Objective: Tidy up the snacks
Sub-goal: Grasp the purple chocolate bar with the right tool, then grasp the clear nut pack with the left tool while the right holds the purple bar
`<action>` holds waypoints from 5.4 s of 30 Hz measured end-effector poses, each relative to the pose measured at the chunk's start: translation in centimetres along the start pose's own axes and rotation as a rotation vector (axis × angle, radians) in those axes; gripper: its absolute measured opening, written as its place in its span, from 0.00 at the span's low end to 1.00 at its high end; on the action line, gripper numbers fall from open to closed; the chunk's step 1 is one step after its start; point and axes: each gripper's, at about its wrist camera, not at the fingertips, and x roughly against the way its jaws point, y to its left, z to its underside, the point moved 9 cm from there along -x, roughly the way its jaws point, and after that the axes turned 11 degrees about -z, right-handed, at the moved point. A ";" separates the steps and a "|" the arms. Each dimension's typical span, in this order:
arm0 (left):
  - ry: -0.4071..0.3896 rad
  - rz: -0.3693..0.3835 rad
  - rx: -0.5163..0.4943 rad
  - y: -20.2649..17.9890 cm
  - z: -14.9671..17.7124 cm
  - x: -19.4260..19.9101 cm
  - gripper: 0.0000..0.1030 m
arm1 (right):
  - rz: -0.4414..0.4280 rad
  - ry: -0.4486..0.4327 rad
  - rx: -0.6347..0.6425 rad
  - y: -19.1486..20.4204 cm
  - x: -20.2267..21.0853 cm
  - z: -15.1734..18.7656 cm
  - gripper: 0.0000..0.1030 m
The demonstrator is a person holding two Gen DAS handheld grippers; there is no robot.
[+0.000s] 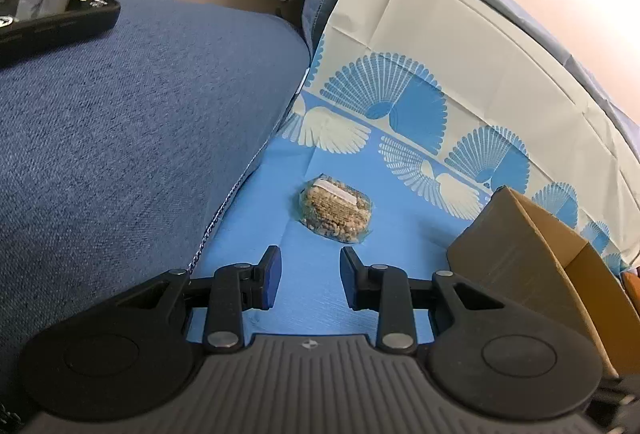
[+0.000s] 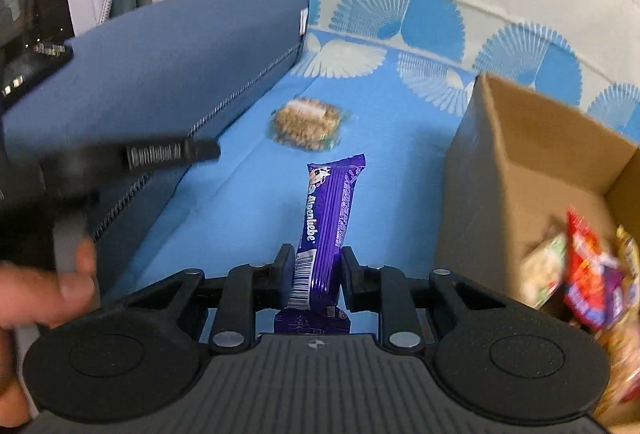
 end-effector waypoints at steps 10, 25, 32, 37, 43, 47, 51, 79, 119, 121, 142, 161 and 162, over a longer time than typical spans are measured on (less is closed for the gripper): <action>-0.020 -0.047 -0.067 -0.9 0.2 -0.2 0.35 | 0.024 0.067 -0.039 -0.3 -4.2 2.5 0.24; 0.042 -0.088 -0.236 -6.6 -2.5 -7.8 0.92 | 0.005 0.115 -0.152 -1.9 -4.4 3.6 0.25; 0.145 -0.188 -0.352 -9.6 -2.6 -15.0 1.00 | -0.012 0.121 -0.180 -2.1 -4.2 3.6 0.25; 0.194 -0.203 -0.346 -9.9 -2.0 -17.8 0.99 | -0.031 0.124 -0.206 -2.5 -4.4 3.4 0.24; 0.184 -0.220 -0.349 -9.3 -2.0 -17.4 0.83 | -0.040 0.129 -0.200 -2.8 -4.5 3.4 0.24; 0.171 -0.193 -0.358 -8.8 -1.6 -13.9 0.82 | -0.040 0.129 -0.191 -2.7 -4.5 3.3 0.24; 0.183 -0.149 -0.373 -7.5 -0.2 -9.1 0.82 | -0.039 0.126 -0.184 -2.4 -4.2 3.3 0.24; 0.333 -0.105 -0.211 -0.7 5.2 1.5 0.83 | -0.064 0.135 -0.145 -2.1 -1.5 5.2 0.24; 0.369 -0.140 -0.241 -1.1 6.3 0.3 0.87 | -0.095 0.143 -0.123 -2.0 -2.0 5.2 0.25; 0.368 -0.141 -0.244 -1.1 6.4 0.3 0.87 | -0.095 0.144 -0.124 -2.0 -1.9 5.2 0.25; 0.364 -0.165 -0.293 -2.0 7.3 -0.5 0.89 | -0.076 0.149 -0.080 -1.6 -1.9 5.1 0.24; 0.344 -0.169 -0.300 -1.9 7.3 -0.7 0.86 | -0.070 0.150 -0.065 -1.5 -1.9 5.2 0.24; 0.339 -0.169 -0.301 -2.0 7.3 -0.6 0.84 | -0.069 0.148 -0.065 -1.5 -1.9 5.2 0.24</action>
